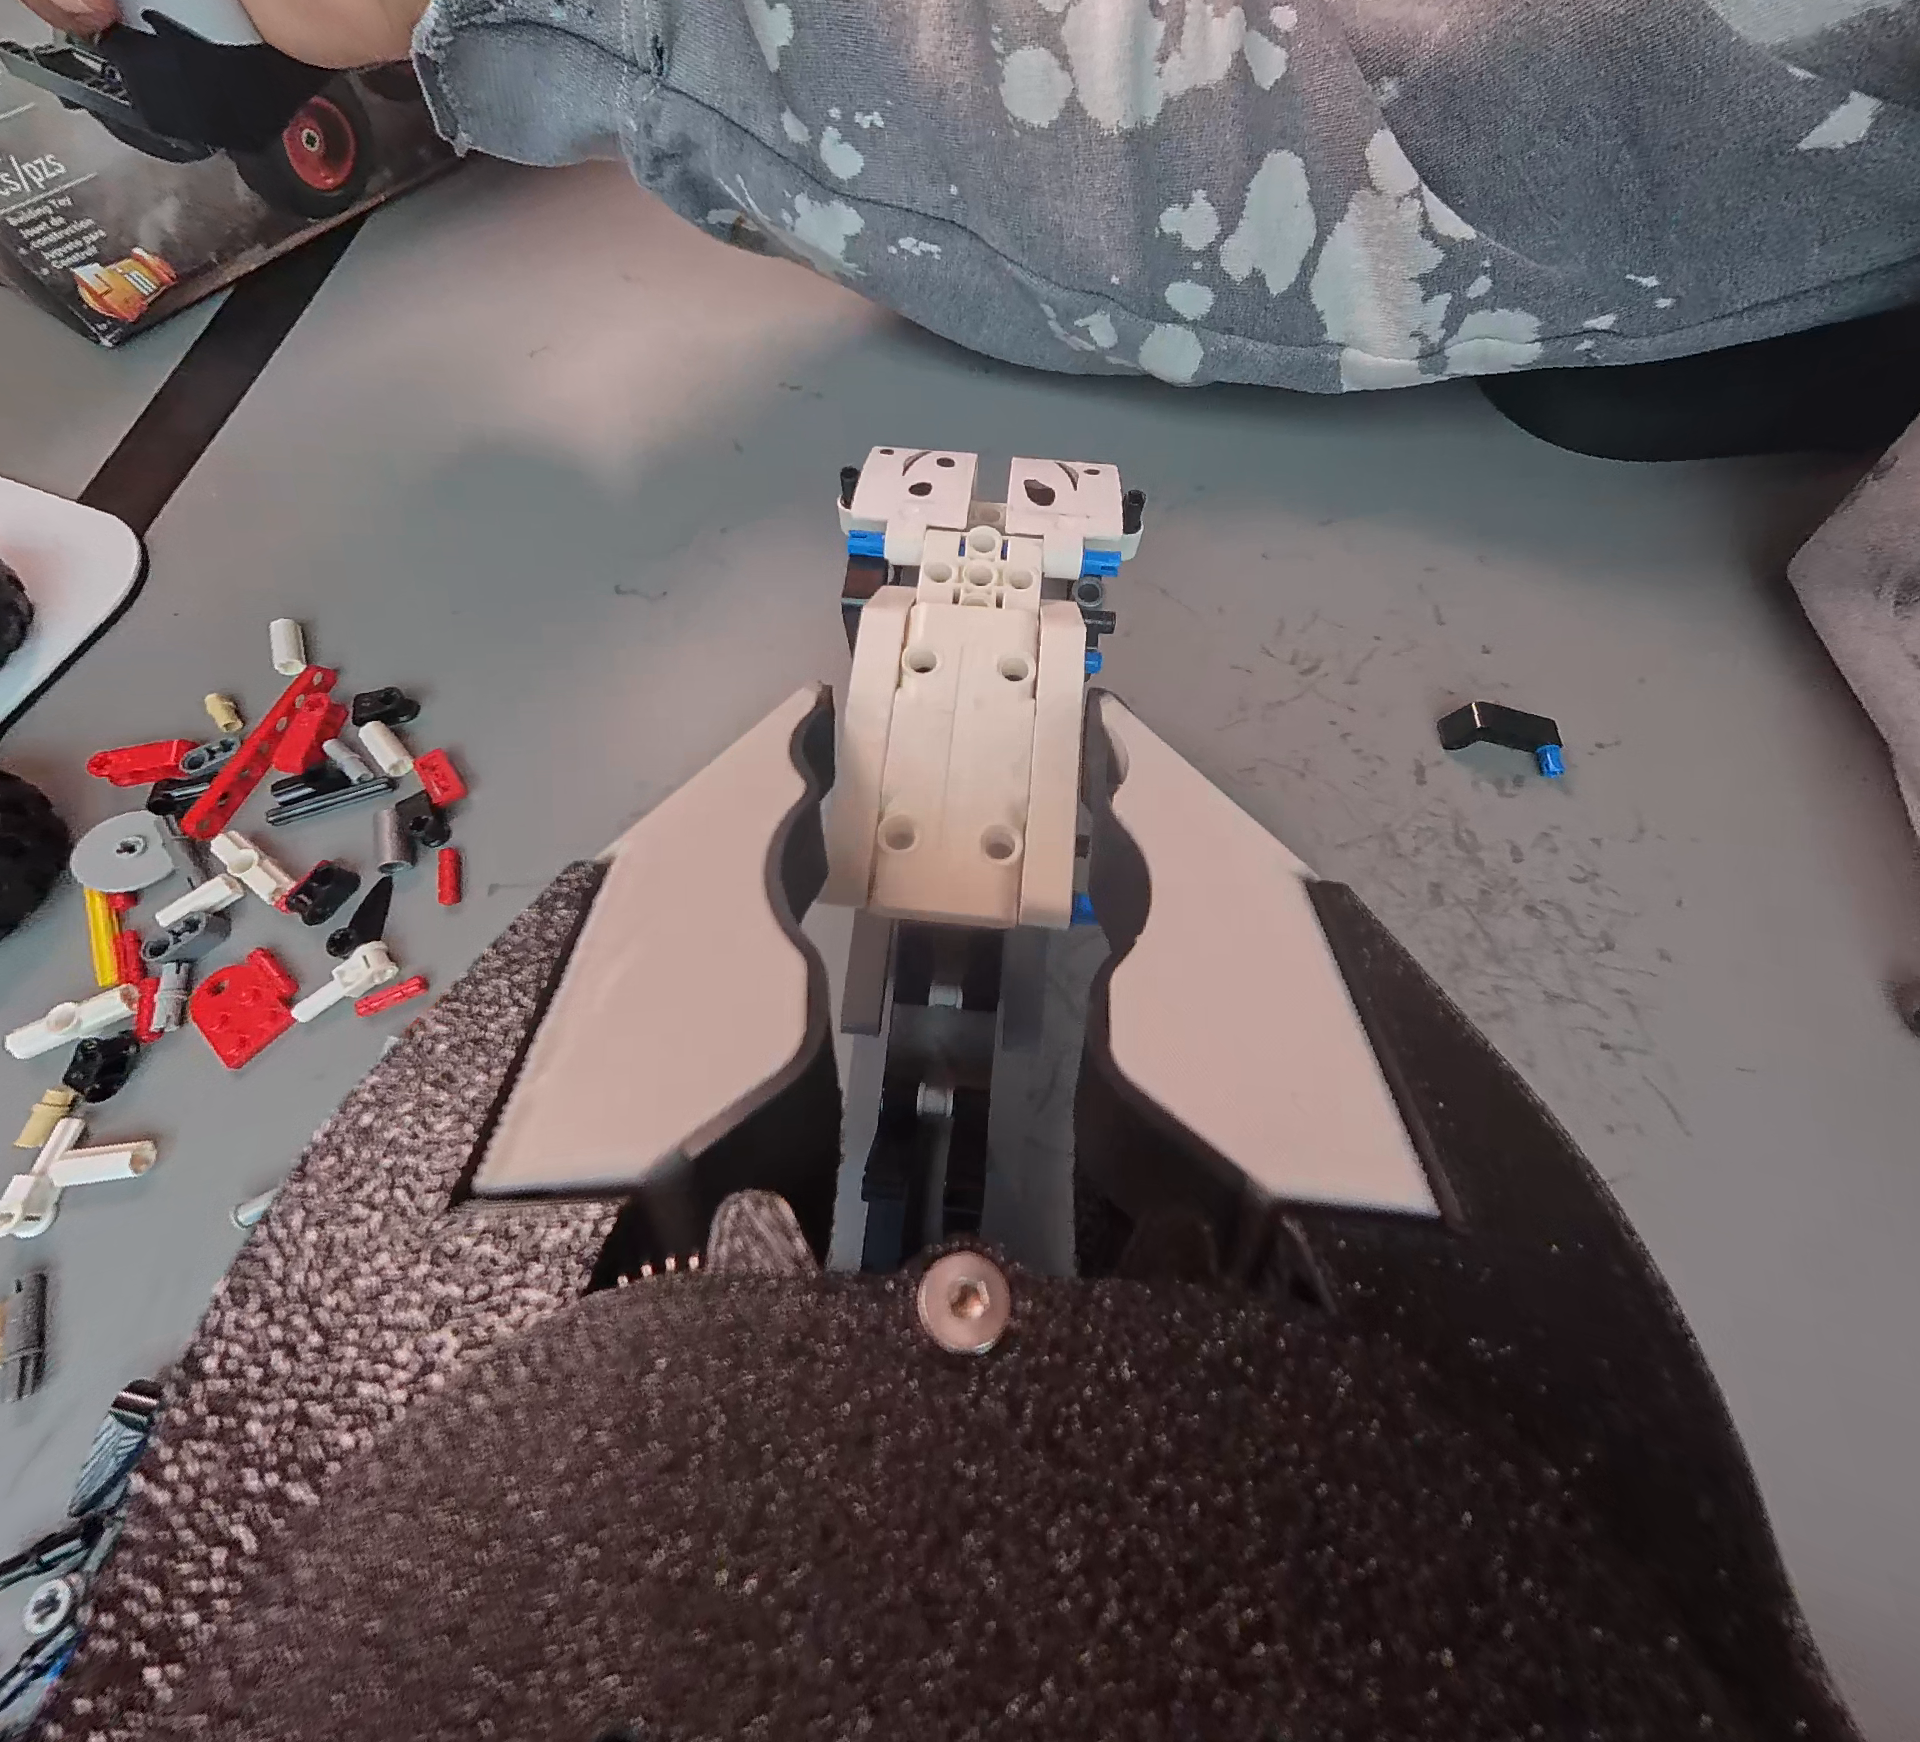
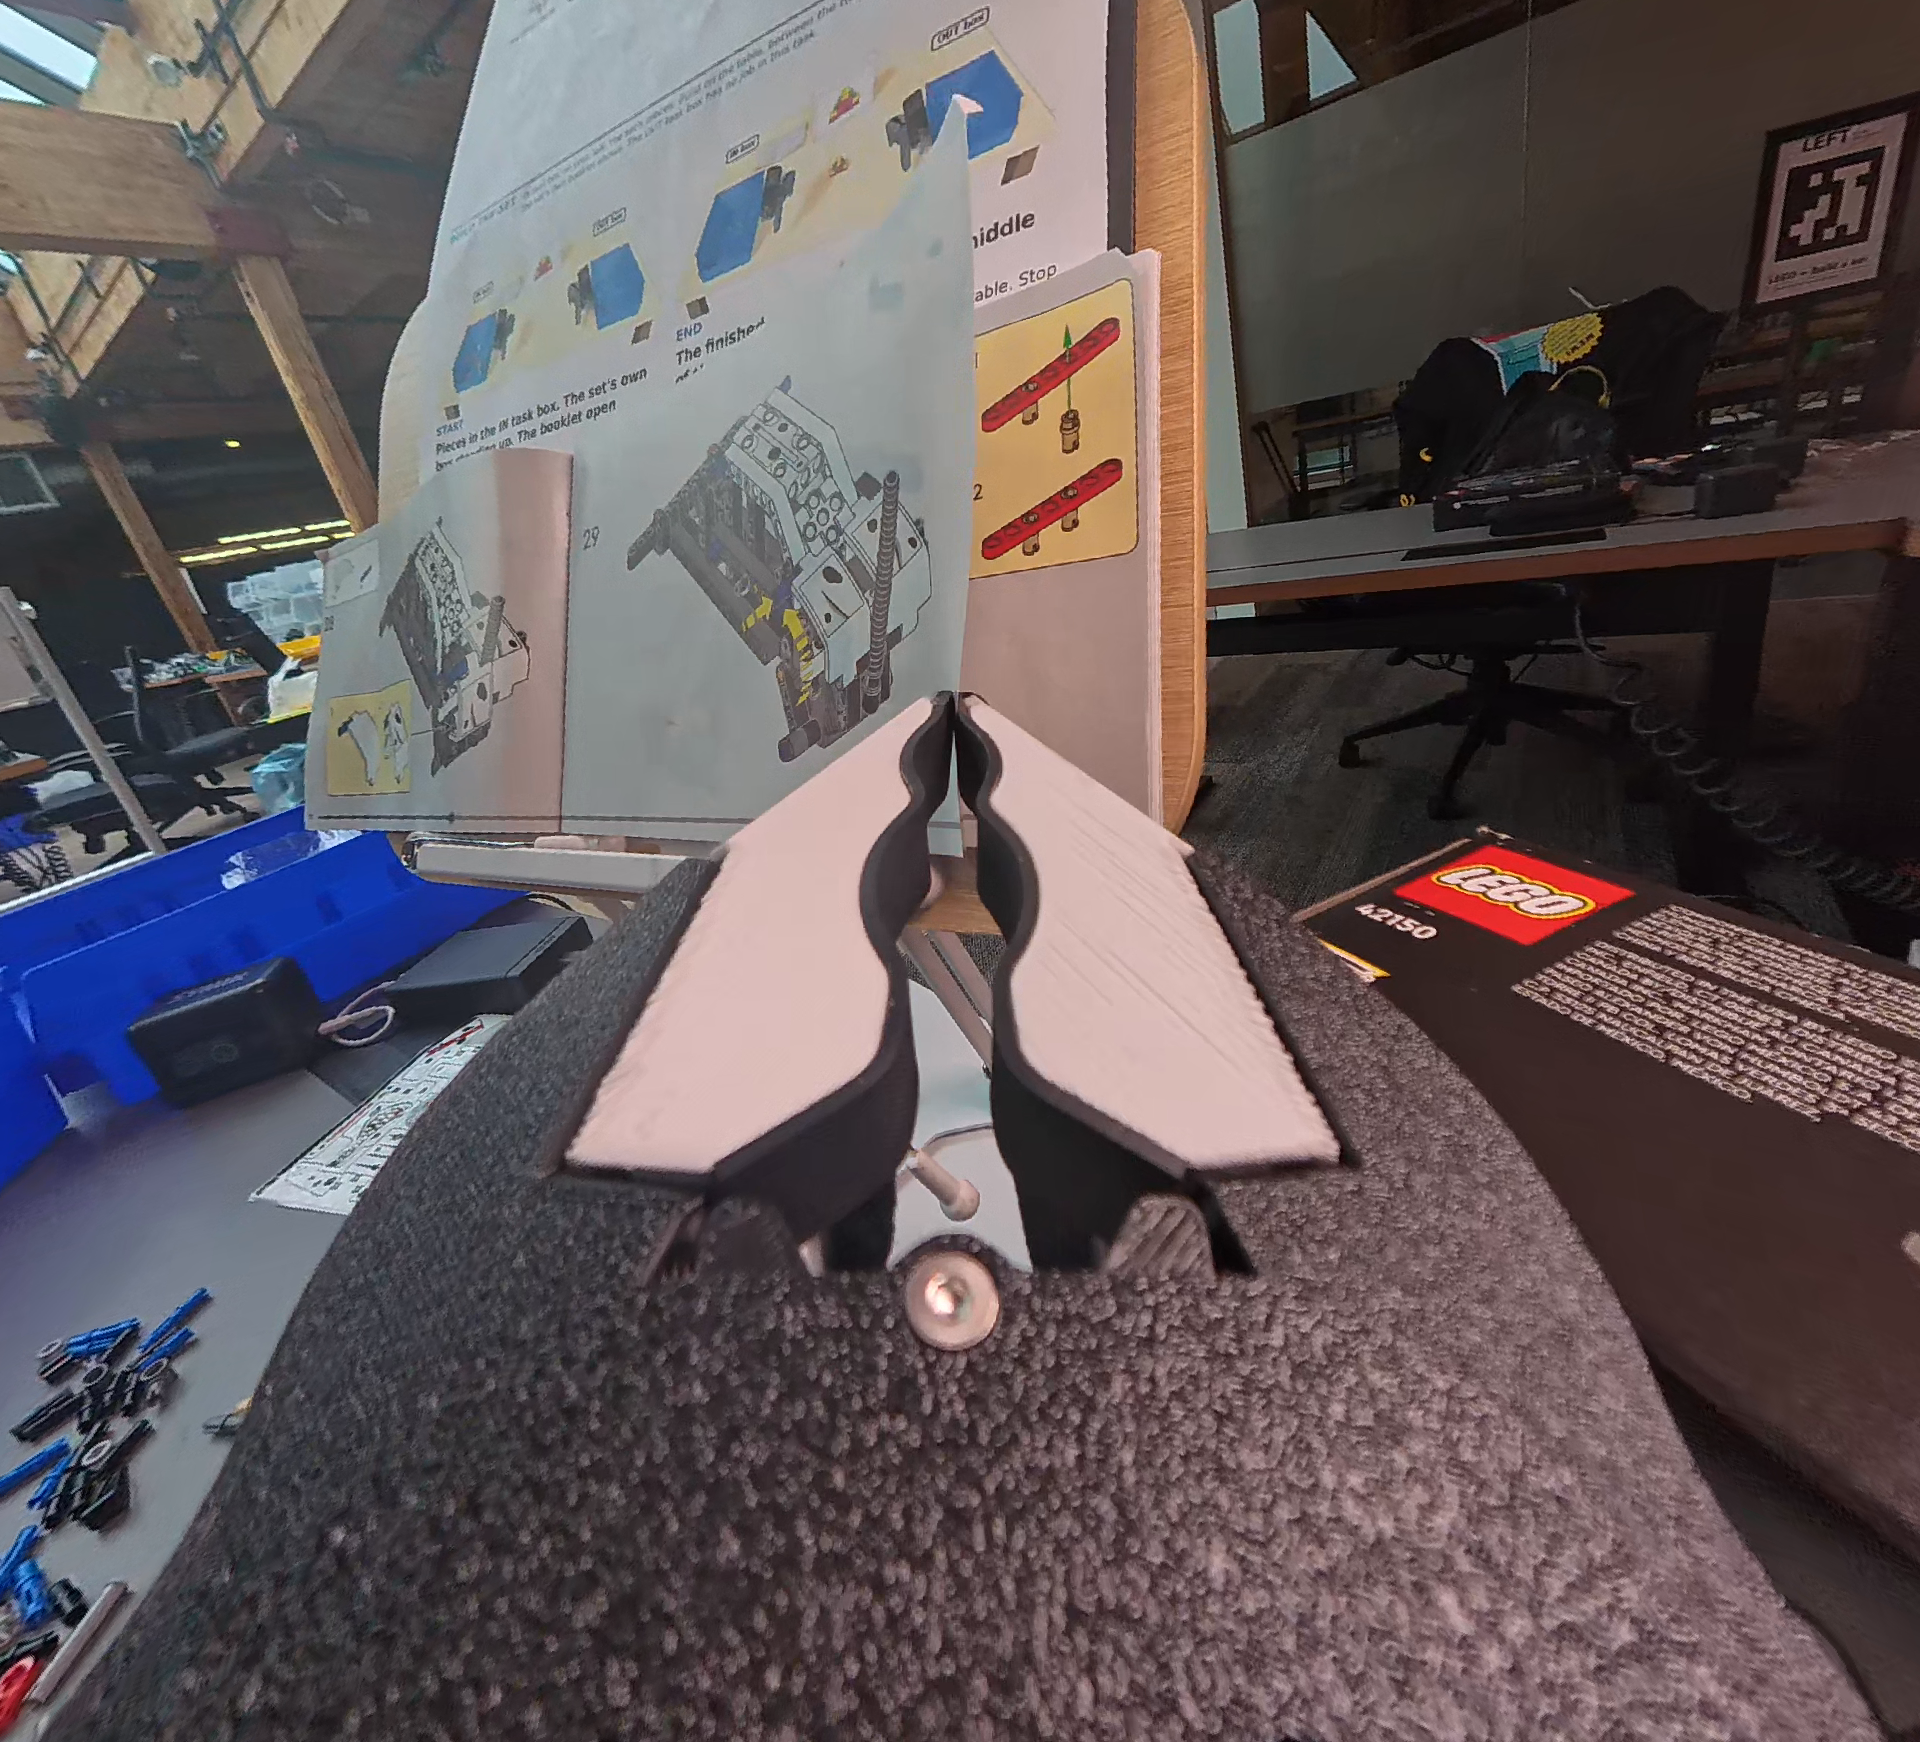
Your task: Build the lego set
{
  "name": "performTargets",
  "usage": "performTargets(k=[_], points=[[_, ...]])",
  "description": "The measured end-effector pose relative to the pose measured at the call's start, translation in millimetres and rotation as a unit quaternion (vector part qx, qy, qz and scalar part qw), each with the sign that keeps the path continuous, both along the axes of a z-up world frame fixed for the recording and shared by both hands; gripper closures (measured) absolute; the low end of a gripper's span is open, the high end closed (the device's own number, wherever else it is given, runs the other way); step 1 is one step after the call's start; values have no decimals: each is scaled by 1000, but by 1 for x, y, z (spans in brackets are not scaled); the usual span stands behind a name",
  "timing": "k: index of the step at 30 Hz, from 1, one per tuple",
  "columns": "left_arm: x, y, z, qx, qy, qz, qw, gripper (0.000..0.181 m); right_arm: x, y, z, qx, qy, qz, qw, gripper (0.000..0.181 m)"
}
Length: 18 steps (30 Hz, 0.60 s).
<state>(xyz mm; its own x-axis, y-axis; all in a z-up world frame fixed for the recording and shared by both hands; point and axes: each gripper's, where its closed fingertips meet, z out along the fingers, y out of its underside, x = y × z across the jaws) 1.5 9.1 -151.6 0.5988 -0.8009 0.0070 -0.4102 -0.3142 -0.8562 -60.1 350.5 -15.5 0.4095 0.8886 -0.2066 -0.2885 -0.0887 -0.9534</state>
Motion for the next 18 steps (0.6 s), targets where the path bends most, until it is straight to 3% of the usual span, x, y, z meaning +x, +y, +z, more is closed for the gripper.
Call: performTargets(k=[18], points=[[-3,-2,-1,-2,-3,0,1000,119,0,0,-1,-4,2,5,1000,181]])
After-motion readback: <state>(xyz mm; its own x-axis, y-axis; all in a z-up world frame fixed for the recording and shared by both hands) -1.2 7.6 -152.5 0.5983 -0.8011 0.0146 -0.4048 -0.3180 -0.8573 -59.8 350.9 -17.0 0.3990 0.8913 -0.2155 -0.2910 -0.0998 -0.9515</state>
